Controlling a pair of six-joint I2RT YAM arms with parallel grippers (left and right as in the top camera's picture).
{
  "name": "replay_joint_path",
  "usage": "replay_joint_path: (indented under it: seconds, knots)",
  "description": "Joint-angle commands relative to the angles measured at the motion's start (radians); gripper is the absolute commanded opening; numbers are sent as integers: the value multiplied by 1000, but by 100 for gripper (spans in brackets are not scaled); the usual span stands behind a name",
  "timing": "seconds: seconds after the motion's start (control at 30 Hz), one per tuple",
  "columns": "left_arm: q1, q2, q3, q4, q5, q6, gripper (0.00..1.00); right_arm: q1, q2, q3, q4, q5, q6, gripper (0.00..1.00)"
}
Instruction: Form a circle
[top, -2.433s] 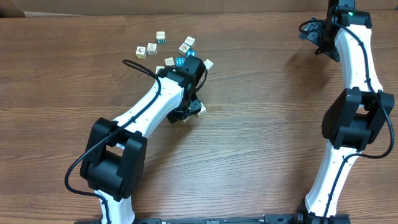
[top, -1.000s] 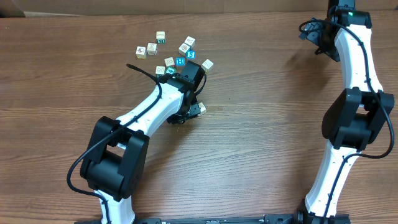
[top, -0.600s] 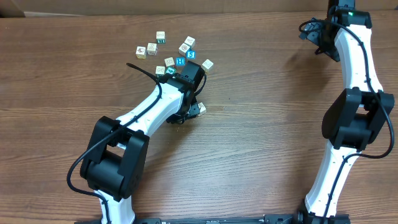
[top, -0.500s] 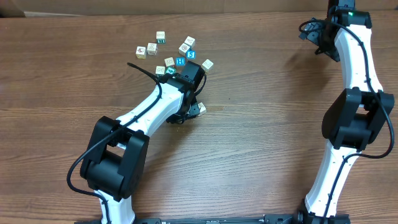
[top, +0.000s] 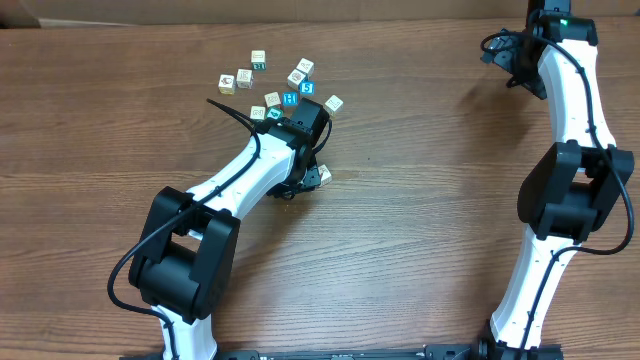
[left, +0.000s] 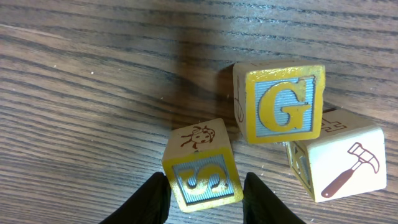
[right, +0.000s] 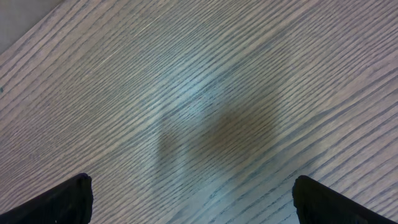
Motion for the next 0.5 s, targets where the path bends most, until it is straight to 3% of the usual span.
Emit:
replay_joint_path:
  seconds: [0.0,0.47]
  knots:
    - [-2,7,-11,-2,-17,19,31,2,-25,13,3,7,0,100]
    - [-2,8,-37,27,-2,19,31,2,-25,13,3,7,0,100]
